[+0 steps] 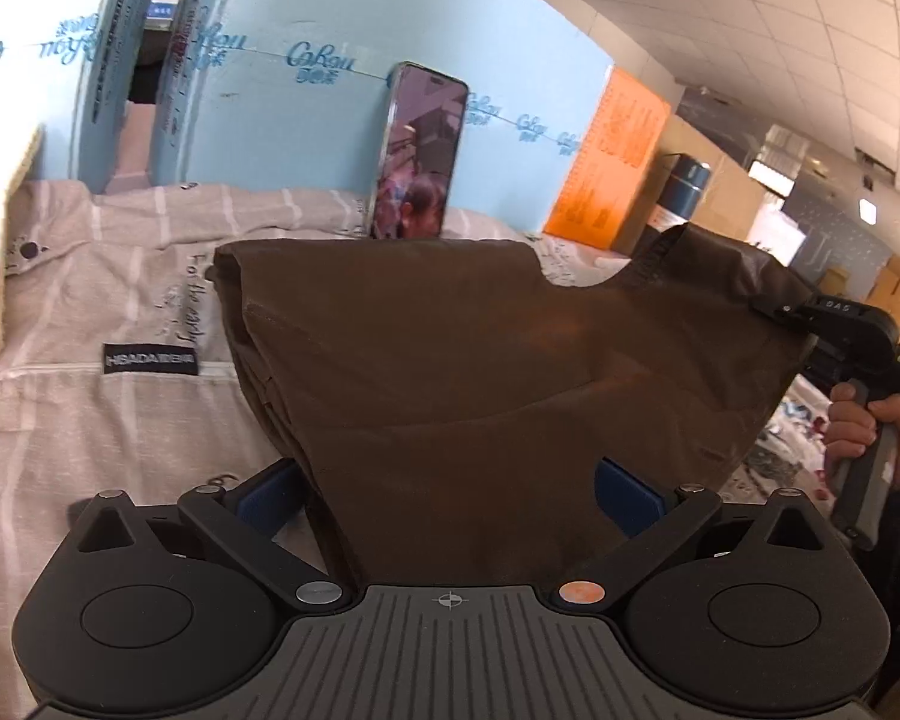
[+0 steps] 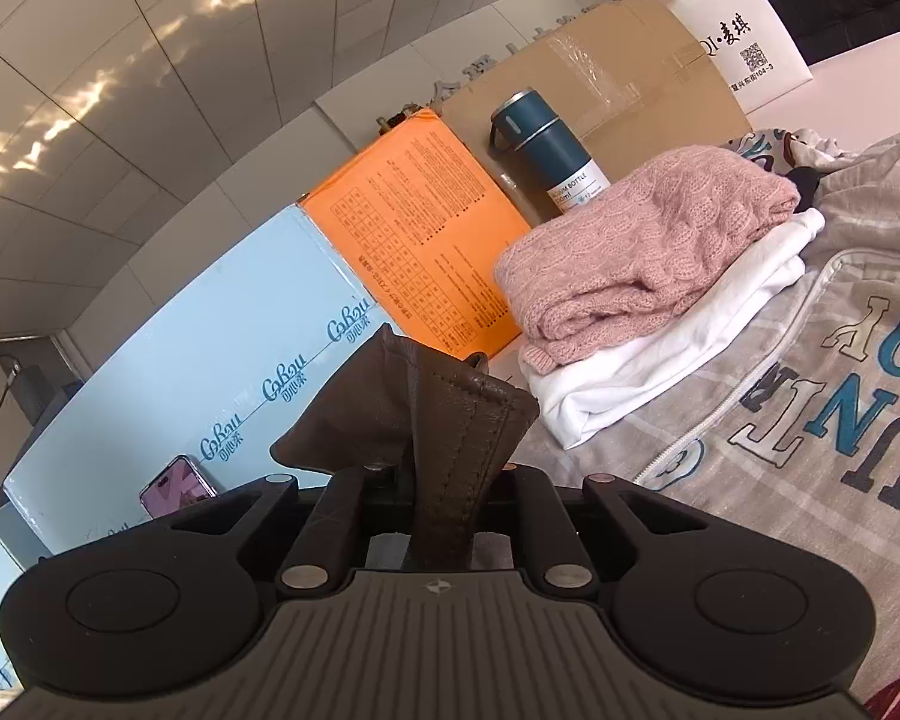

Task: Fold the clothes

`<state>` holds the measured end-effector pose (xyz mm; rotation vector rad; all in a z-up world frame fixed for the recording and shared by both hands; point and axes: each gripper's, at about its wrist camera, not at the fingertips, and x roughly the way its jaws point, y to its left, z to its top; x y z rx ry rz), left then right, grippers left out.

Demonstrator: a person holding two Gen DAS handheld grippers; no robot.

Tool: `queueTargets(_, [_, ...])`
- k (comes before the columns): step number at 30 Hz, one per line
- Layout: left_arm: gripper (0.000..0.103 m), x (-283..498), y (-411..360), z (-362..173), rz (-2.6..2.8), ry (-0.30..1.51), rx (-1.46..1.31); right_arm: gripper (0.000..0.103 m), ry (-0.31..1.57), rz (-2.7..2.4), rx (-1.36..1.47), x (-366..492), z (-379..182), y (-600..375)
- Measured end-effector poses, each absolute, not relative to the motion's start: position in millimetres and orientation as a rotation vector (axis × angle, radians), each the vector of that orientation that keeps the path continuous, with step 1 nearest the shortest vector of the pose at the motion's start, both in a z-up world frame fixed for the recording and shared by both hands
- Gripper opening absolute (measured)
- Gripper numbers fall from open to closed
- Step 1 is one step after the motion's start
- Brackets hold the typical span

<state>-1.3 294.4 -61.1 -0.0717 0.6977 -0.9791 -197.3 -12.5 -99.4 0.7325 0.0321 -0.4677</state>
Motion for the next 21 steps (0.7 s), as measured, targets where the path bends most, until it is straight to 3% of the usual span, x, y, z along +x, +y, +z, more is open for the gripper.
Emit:
queueTargets(12, [0.103, -7.9, 299.0, -54.7, -0.841, 0.573, -0.067, 0.013, 0.031, -0.509, 0.507, -212.7, -51.1, 3.4])
queueTargets(21, [0.103, -3.2, 298.6, -56.5, -0.872, 0.601, -0.074, 0.012, 0.072, -0.279, 0.071, -176.6, -12.2, 102.4])
